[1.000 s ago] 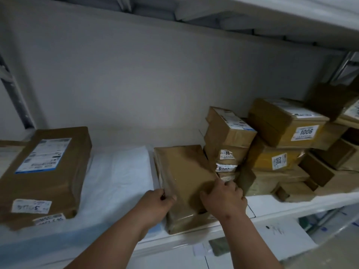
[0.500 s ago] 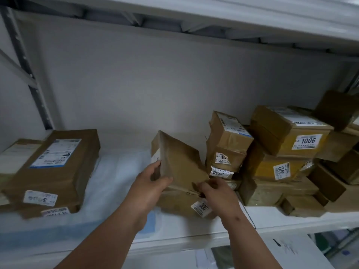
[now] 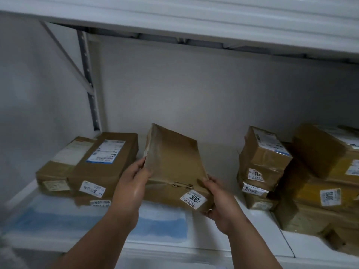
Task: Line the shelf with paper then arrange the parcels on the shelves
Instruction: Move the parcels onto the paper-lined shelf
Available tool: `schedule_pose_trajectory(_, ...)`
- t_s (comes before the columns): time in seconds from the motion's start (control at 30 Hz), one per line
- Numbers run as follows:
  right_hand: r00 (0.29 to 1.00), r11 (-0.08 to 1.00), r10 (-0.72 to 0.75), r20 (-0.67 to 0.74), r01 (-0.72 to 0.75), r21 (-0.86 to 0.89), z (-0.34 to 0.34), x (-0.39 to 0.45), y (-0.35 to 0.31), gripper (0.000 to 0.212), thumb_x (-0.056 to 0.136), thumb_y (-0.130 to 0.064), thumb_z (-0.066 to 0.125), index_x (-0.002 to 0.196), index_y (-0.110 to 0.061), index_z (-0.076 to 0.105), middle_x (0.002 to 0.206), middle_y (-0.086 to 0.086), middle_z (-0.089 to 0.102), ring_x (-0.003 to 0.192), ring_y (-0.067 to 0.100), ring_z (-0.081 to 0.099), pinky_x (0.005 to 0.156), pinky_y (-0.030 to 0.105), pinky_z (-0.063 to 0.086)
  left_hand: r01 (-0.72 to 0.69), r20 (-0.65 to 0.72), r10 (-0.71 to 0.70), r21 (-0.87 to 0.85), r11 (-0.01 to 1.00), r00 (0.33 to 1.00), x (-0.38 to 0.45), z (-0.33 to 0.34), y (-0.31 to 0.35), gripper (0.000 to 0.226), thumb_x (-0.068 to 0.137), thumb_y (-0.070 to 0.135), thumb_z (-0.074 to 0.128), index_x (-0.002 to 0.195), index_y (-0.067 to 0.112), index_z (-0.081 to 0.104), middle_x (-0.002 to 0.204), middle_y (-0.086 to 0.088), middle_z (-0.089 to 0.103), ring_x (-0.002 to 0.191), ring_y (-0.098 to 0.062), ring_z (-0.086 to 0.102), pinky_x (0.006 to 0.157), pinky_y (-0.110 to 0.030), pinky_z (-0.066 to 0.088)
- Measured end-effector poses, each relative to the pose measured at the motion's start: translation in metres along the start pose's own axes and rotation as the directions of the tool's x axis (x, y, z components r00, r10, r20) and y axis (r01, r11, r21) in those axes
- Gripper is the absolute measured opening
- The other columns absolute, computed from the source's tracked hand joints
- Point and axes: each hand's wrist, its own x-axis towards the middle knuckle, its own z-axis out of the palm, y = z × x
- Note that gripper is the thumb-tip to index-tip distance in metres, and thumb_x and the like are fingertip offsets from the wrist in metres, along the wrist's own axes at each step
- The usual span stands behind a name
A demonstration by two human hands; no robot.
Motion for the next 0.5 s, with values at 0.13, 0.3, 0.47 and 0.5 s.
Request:
schedule_pose_trajectory(0.13, 0.999, 0.985, -0.053, 0.009, 0.051, 0.167, 0.026, 0.006, -0.005, 0.026, 0.097, -0.02, 0.055, 0.122, -0.025, 0.059, 0.109, 0.008, 0.074, 0.087, 0.026, 0.073, 0.069, 0.036, 0.056, -0.04, -0.036, 0.04, 0.001, 0.999, 0.999, 0.004, -0.022, 0.011, 0.028, 0.092, 0.03, 0.056, 0.117, 0.039, 0.066, 0.116, 0.009, 0.069, 0.109, -0.016, 0.063, 0.105, -0.05, 0.044)
schedule_pose_trajectory(0.3, 0.993, 0.97, -0.118, 0.01, 0.113, 0.215, 0.065, 0.014, -0.007, 0.027, 0.099, -0.019, 0.052, 0.124, -0.024, 0.059, 0.109, 0.009, 0.073, 0.082, 0.027, 0.073, 0.075, 0.041, 0.055, -0.083, -0.003, 0.084, 0.094, 0.992, 0.996, 0.01, -0.055, 0.022, 0.025, 0.094, 0.044, 0.054, 0.117, 0.05, 0.061, 0.11, 0.02, 0.069, 0.107, -0.007, 0.062, 0.09, -0.03, 0.046)
schedule_pose_trajectory(0.47, 0.983, 0.962, -0.133, -0.126, 0.158, 0.222, 0.087, 0.018, -0.005, 0.026, 0.098, -0.015, 0.053, 0.121, -0.02, 0.061, 0.1, 0.007, 0.07, 0.072, 0.025, 0.07, 0.057, 0.033, 0.053, -0.084, 0.085, 0.063, 0.274, 0.958, 0.994, 0.015, -0.078, 0.023, 0.019, 0.095, 0.036, 0.056, 0.103, 0.052, 0.061, 0.099, 0.023, 0.07, 0.096, 0.001, 0.064, 0.071, -0.02, 0.05)
schedule_pose_trajectory(0.5, 0.976, 0.961, -0.132, -0.171, 0.169, 0.218, 0.087, 0.019, -0.004, 0.025, 0.097, -0.014, 0.054, 0.12, -0.02, 0.062, 0.098, 0.006, 0.07, 0.074, 0.026, 0.069, 0.057, 0.032, 0.052, -0.087, 0.094, 0.06, 0.323, 0.943, 0.994, 0.016, -0.08, 0.022, 0.021, 0.092, 0.04, 0.057, 0.11, 0.05, 0.062, 0.105, 0.019, 0.07, 0.1, -0.005, 0.065, 0.071, -0.026, 0.056)
